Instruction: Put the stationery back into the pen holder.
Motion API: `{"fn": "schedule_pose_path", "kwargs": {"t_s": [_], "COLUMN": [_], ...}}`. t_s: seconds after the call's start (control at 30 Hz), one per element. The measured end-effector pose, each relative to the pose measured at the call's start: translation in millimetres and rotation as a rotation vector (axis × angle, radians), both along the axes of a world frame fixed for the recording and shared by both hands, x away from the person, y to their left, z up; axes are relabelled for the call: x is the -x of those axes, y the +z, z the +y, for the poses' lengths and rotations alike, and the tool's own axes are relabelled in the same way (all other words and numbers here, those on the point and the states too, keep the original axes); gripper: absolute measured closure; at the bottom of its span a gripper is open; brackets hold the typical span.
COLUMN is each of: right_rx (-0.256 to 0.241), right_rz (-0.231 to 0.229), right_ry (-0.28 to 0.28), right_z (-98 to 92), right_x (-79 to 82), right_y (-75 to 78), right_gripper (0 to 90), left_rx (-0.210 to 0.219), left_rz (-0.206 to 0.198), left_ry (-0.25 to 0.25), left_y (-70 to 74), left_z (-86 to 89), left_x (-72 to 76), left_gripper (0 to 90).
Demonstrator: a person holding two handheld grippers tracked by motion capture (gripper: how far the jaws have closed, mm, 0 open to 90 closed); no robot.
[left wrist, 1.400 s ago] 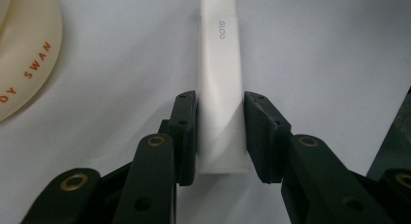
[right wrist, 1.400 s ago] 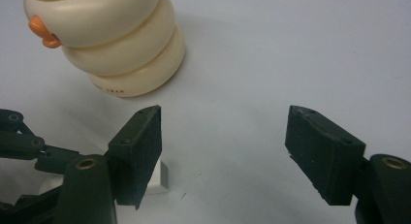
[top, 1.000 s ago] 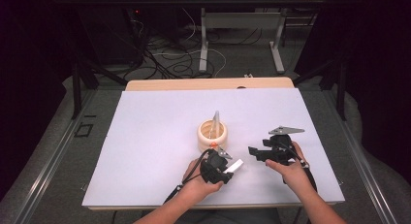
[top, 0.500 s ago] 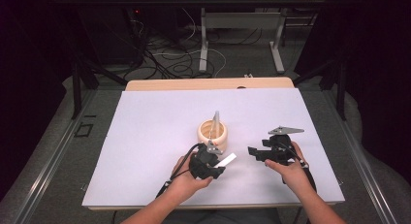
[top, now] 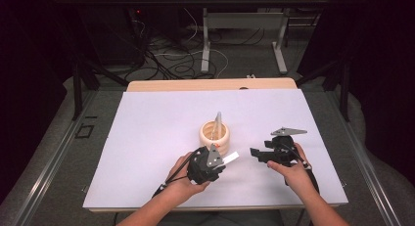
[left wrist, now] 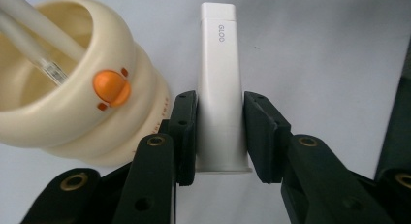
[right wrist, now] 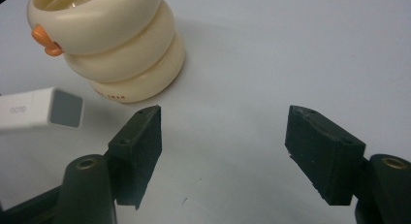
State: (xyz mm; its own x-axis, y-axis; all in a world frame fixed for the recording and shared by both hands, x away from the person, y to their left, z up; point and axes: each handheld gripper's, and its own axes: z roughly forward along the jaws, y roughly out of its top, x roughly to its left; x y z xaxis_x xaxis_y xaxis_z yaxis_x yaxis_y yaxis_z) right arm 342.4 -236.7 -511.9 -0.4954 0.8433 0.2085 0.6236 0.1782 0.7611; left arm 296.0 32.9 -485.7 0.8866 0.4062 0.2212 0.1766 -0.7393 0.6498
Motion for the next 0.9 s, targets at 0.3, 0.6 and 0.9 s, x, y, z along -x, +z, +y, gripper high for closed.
{"fn": "schedule_pose_path", "kwargs": {"t_s": [0.3, 0.6, 0.9], "right_rx": [0.017, 0.036, 0.106], "right_rz": [-0.011, -0.009, -0.034], "right_ry": [0.02, 0.075, 0.175], "right_z": [1.0, 2.8, 8.0], "right_x": [-0.2, -0.3, -2.0], "right_y": [1.3, 7.0, 17.2], "right_gripper": [28.3, 23.0, 16.4], "left_rx": [-0.124, -0.269, -0.364], "left_rz": [-0.27, -0.444, -0.548], "left_ry": [-0.12, -0.237, -0.325], "left_y": [6.0, 2.5, -4.6], "left_z": [-4.8, -6.5, -5.0], "left_x": [10.0, 15.9, 18.9], "left_gripper": [67.1, 67.1, 67.1]}}
